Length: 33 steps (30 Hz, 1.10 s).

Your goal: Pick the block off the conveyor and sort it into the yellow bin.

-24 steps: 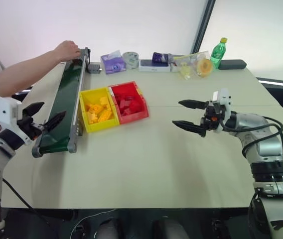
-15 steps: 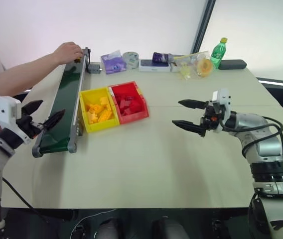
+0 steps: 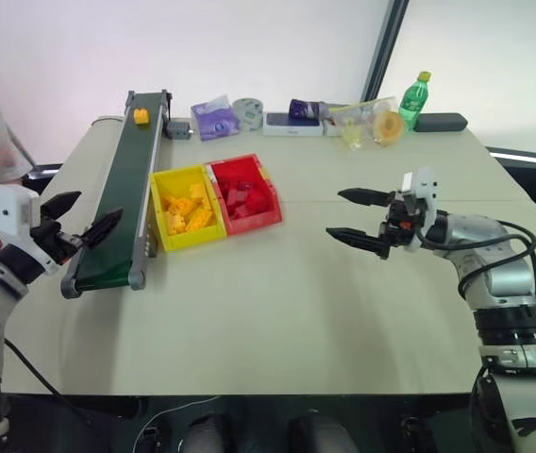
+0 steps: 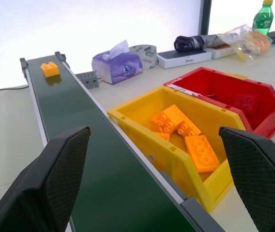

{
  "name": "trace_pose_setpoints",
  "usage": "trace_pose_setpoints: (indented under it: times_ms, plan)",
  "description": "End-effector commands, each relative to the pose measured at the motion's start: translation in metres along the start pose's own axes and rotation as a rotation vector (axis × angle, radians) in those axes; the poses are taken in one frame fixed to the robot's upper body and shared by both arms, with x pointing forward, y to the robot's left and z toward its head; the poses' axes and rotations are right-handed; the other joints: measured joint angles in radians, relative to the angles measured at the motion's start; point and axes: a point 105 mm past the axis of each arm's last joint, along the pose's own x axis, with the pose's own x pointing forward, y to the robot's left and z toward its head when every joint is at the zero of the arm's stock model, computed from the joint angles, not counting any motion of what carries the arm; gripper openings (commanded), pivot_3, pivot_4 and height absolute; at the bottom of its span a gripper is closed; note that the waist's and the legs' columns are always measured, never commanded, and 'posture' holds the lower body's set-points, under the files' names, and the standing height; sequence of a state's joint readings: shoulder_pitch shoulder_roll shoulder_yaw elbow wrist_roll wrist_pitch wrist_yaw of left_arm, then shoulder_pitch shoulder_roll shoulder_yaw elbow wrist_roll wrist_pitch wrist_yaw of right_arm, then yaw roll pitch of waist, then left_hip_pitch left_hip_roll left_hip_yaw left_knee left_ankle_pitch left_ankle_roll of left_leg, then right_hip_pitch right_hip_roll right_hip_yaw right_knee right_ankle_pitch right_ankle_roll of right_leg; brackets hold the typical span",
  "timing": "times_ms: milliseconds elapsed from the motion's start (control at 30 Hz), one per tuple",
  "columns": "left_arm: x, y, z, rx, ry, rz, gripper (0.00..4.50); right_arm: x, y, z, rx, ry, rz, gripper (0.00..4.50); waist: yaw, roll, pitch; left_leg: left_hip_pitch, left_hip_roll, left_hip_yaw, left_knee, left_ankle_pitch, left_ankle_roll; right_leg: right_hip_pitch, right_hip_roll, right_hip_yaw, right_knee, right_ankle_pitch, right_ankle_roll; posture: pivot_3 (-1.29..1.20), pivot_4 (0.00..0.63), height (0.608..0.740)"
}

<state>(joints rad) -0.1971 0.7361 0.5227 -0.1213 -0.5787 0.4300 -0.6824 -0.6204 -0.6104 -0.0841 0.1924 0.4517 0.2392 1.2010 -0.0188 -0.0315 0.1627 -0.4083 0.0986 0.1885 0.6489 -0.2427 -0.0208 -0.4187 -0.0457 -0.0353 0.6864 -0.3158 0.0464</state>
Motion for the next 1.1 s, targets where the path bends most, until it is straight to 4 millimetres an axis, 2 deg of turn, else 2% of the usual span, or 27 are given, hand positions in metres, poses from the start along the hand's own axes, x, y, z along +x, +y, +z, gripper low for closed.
trace_pose_setpoints:
  times_ms: [33,833,967,1100]
  plan:
    - [-0.003,-0.003,0.011,0.031,-0.042,-0.004,4.49,-0.001,-0.003,0.015,-0.063,-0.019,-0.003,4.5,0.0,0.0,0.0,0.0,0.0,0.0,0.0,0.0,0.0,0.0,0.0,0.0,0.0,0.0,0.0,0.0,0.15,0.74]
    - [-0.009,-0.006,0.009,0.042,-0.045,0.01,4.49,0.0,-0.002,0.013,-0.06,-0.025,-0.002,4.5,0.0,0.0,0.0,0.0,0.0,0.0,0.0,0.0,0.0,0.0,0.0,0.0,0.0,0.0,0.0,0.0,0.15,0.74]
    - [-0.005,-0.007,0.004,0.035,-0.028,0.034,4.49,0.001,-0.001,0.012,-0.061,-0.025,0.001,4.5,0.0,0.0,0.0,0.0,0.0,0.0,0.0,0.0,0.0,0.0,0.0,0.0,0.0,0.0,0.0,0.0,0.15,0.74]
    - [0.008,-0.002,-0.002,0.053,0.012,0.144,4.49,0.004,0.002,0.014,-0.06,-0.033,0.012,4.5,0.004,0.0,0.0,0.0,0.0,0.0,0.0,0.0,0.0,0.0,0.0,0.0,0.0,0.0,0.0,0.0,0.15,0.74]
